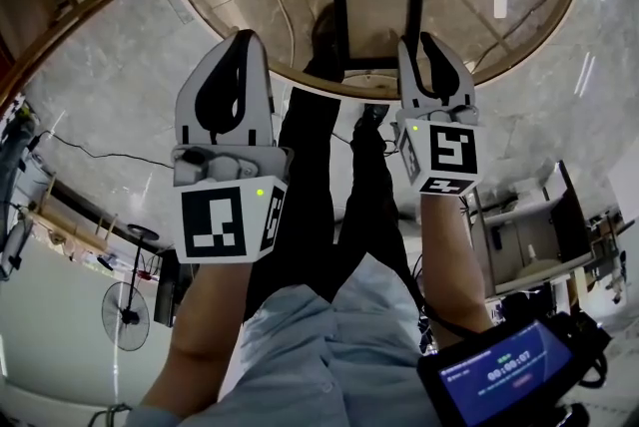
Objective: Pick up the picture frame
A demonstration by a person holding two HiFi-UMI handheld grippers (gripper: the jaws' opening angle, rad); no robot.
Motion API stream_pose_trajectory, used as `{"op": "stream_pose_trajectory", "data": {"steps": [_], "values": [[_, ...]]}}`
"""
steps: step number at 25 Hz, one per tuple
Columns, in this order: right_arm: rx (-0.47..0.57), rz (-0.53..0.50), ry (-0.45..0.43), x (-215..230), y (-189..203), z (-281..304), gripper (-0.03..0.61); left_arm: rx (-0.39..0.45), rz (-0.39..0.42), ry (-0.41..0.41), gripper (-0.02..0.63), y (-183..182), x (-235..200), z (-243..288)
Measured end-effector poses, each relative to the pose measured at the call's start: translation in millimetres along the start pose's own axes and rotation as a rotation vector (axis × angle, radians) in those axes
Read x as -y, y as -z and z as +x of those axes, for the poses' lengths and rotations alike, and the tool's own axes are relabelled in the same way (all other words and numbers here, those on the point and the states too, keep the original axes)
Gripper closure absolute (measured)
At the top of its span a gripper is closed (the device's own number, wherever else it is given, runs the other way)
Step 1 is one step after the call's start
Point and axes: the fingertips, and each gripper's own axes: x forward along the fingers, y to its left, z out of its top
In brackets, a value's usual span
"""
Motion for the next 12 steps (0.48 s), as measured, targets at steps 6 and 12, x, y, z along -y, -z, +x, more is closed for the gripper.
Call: {"op": "stream_pose_trajectory", "data": {"steps": [6,12], "values": [[0.002,0.022,-0.014,3.7,3.8,7.2,0.457,-0.014,0.002,-0.006,0.603,4.9,-2.8,4.9],[0.007,0.044,-0.032,2.2,3.8,8.9,0.466,-0.019,0.003,-0.002,0.603,6.6,-2.1,6.2]]}}
